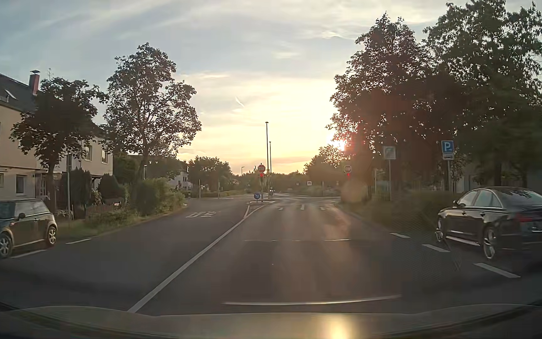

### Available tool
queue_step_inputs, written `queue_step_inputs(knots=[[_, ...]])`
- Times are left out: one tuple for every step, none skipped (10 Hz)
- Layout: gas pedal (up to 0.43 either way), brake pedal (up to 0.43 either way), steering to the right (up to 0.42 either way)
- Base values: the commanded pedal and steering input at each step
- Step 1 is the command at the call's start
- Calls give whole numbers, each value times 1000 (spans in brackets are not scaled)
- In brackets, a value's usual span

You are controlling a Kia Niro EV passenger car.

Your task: Follow the waypoints while adhering to traffic rules and regulations

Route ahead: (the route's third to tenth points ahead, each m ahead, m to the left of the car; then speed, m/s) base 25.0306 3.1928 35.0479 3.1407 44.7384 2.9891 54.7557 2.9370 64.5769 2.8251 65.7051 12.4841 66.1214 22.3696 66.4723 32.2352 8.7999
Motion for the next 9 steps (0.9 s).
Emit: queue_step_inputs(knots=[[0, 0, 7], [0, 0, 7], [0, 6, 7], [0, 24, 7], [0, 43, 7], [0, 61, 7], [0, 73, 7], [0, 85, 7], [0, 98, 7]])
